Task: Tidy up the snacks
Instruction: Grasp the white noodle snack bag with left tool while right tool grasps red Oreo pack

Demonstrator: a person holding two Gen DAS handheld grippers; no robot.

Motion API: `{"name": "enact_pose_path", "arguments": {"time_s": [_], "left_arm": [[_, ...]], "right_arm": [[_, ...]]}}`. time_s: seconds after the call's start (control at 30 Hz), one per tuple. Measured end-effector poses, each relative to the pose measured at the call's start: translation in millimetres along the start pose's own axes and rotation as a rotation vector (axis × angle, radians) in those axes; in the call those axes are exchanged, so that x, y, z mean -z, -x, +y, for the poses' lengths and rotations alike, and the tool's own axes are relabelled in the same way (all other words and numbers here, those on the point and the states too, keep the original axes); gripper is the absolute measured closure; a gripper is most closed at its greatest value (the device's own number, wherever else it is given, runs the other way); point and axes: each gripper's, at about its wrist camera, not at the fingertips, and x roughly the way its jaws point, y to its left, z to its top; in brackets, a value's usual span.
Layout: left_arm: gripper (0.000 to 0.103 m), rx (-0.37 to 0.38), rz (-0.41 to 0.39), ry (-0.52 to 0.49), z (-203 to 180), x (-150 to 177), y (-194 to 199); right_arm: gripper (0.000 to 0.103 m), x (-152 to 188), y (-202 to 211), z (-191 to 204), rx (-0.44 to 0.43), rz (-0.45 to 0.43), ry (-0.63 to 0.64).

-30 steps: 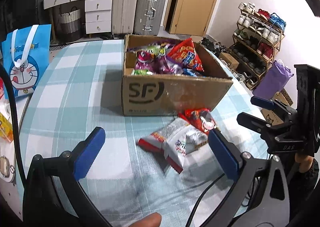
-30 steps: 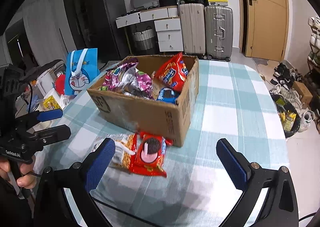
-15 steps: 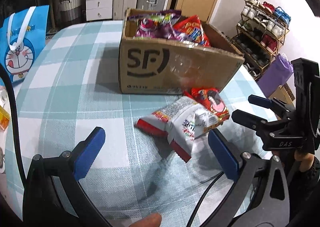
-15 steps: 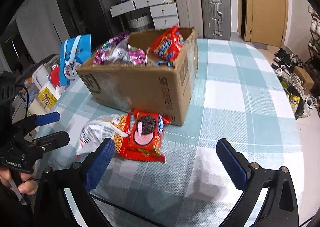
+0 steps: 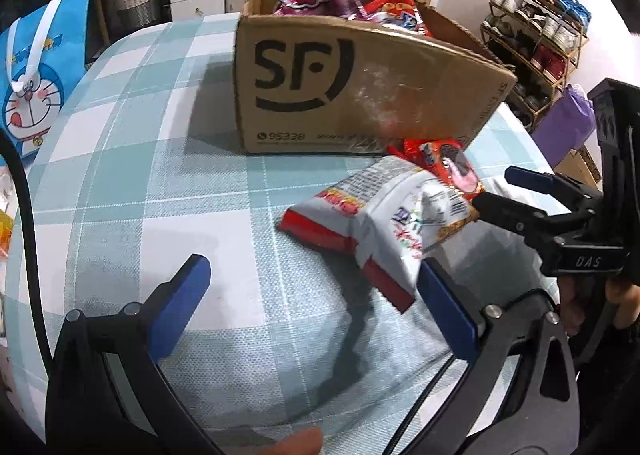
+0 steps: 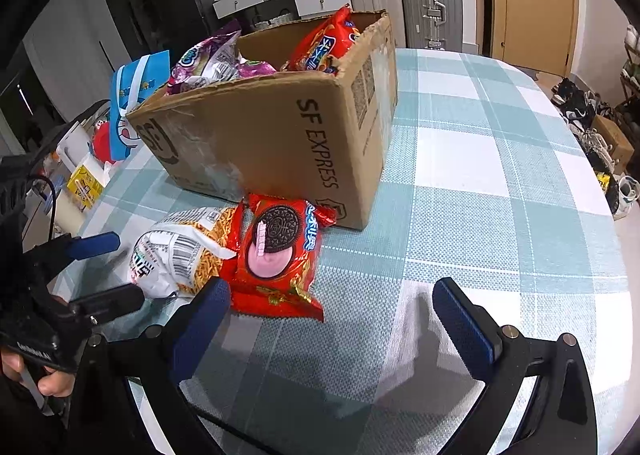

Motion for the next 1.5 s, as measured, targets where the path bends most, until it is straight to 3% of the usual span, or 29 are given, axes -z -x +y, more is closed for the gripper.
{"name": "enact_pose_path", "arguments": {"time_s": [0.5,0.93,1.27,1.5], "left_arm": [[0.001,-0.036,0.003,0.065,34.1,4.7,-3.9],[0.001,0.062,-0.020,0.053,18.9,3.5,9.2],[0.001,0.096,-0.012,0.049,1.5,-4.1,4.9],[0.001,0.098,-0.019,0.043,-4.7,-11.2,2.7]], "right_arm": [[0.000,-5.3,-14.0,12.0,-0.015,0.025,0.014],[0.000,-16.2,-29.1,11.1,0.047,0.004,0.009],[0.001,-7.0,-19.9,-1.5,0.108,-0.006,0.033],[0.021,-1.8,-17.4,4.0,0.073,-0.010,0.068]]}}
